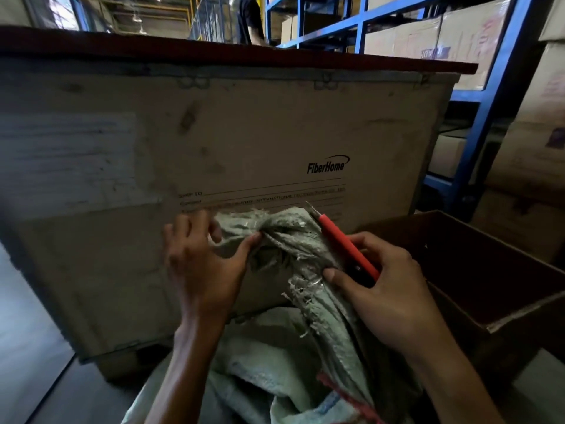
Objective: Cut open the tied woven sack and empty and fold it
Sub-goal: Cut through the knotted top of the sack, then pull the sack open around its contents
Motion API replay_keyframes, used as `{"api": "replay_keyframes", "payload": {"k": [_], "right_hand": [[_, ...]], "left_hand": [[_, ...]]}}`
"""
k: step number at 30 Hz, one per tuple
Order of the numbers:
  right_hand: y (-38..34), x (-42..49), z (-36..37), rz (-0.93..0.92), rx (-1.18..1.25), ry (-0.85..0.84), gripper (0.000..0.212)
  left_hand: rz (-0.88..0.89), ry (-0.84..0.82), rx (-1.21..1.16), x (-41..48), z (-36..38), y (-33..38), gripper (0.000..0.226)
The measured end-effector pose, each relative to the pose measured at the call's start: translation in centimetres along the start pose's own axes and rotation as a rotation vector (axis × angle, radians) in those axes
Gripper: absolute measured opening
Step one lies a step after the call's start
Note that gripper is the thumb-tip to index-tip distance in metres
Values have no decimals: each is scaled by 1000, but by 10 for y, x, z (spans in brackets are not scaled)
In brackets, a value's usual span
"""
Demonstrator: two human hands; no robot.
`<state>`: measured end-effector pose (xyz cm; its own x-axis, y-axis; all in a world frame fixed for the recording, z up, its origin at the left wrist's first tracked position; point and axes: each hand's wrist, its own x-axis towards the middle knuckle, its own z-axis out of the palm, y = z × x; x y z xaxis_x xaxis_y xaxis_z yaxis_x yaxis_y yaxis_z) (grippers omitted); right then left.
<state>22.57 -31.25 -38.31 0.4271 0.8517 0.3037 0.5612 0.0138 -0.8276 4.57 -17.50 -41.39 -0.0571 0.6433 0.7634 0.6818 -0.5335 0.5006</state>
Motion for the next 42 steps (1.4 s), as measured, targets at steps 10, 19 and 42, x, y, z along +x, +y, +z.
{"api": "replay_keyframes", "payload": {"k": [10,19,42], "right_hand": [[-13,-13,48,61,330,-18,31],[12,6,45,172,346,195,20],[295,-149,110,691,-812,-647,42]], "left_hand": [[-813,-628,-1264,-1,-3,33,69],[-700,-778,-494,-19,27,-7,57],[-222,-1015,-232,-69,48,-26,78]]}}
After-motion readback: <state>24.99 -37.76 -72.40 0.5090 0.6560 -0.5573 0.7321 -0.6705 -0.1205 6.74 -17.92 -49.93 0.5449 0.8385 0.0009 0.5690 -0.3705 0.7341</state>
